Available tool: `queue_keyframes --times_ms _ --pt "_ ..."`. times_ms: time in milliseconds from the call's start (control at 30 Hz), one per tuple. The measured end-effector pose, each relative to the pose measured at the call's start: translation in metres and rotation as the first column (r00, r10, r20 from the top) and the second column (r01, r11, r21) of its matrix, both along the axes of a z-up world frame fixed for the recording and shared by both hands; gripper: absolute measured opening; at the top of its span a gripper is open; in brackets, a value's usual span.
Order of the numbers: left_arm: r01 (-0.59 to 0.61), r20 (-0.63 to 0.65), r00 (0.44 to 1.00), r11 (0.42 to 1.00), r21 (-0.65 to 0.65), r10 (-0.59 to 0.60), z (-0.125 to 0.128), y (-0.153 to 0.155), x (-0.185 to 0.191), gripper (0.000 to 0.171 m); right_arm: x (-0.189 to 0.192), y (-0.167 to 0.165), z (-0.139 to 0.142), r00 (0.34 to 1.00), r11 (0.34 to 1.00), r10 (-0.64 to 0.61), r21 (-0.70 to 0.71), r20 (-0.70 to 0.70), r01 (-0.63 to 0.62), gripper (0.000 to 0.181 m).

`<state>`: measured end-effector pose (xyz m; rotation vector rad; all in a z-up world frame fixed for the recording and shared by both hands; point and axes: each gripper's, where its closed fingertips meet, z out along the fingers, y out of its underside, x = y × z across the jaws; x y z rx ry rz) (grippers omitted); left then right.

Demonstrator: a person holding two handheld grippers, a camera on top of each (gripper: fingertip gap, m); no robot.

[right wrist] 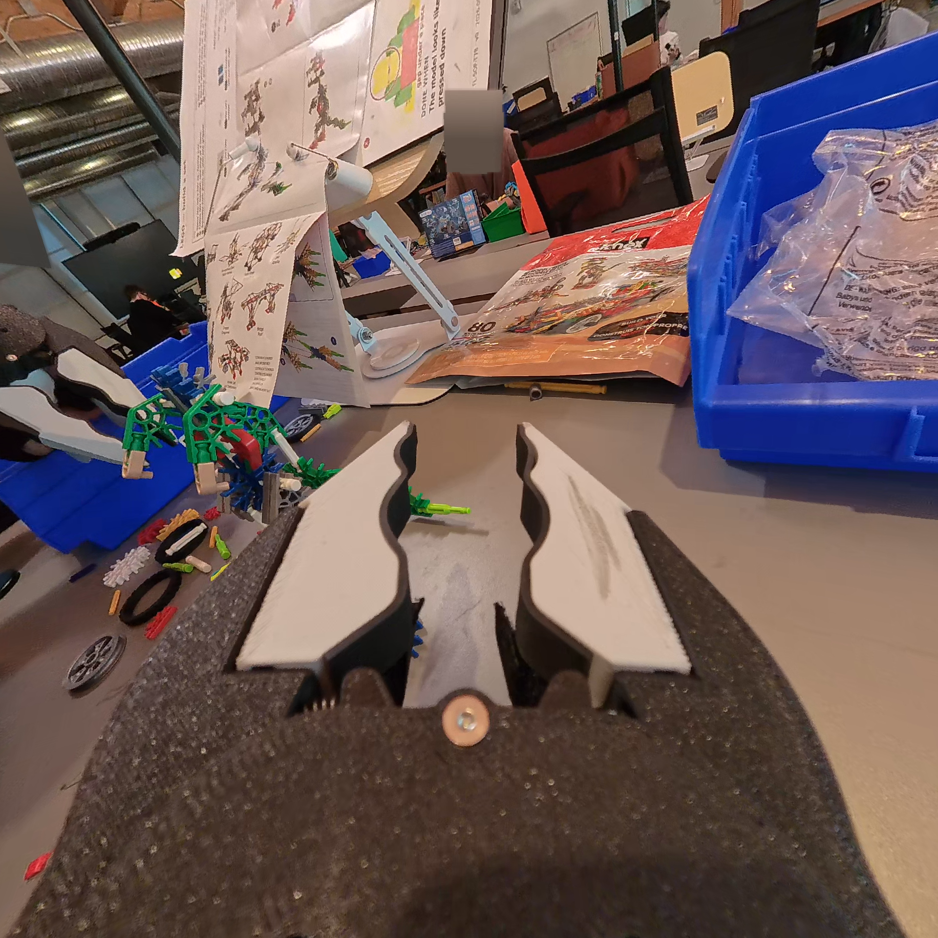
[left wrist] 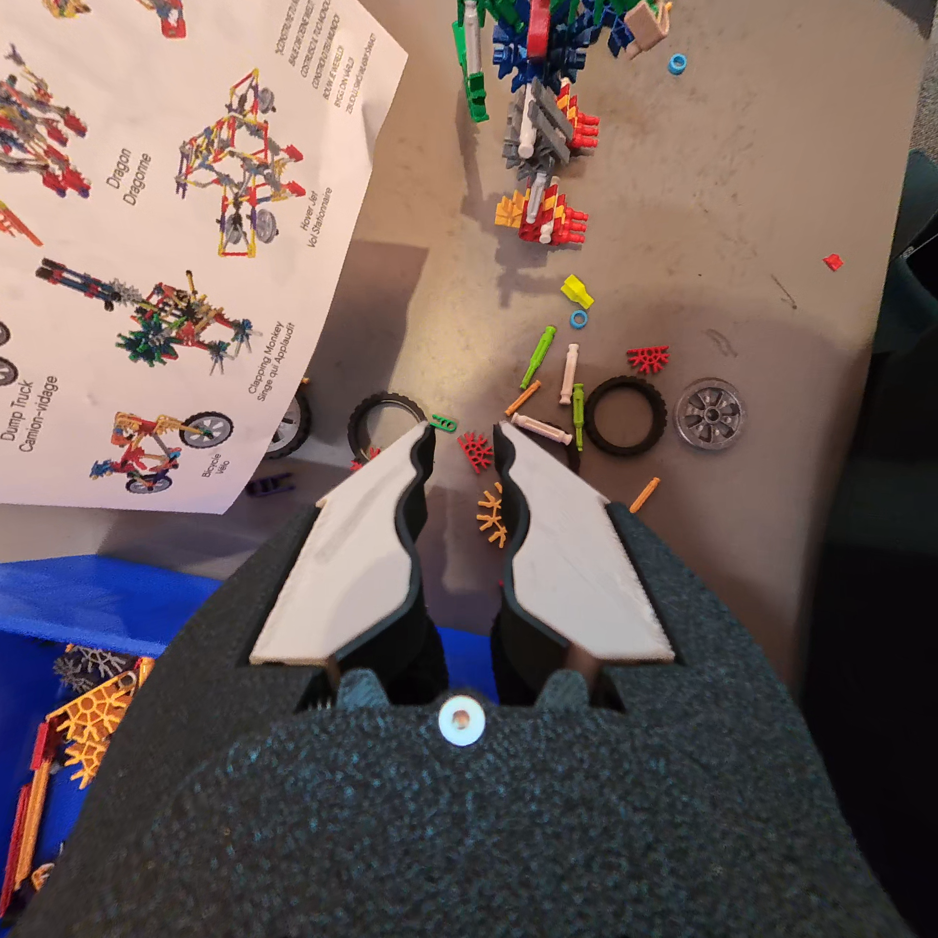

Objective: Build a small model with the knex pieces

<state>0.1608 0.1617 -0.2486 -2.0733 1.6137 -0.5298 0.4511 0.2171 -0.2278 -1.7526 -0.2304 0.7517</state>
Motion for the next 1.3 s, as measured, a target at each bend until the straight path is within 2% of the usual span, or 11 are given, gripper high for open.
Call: queue_keyframes --times_ms 1300 --pt "-0.005 -0.044 0.999 1.000 0.002 0.005 -0.0057 0.0006 -0.0012 0.025 0.0007 -0.0006 0.0018 1.000 1.000 -0.001 0.009 -0.007 0.001 0.039"
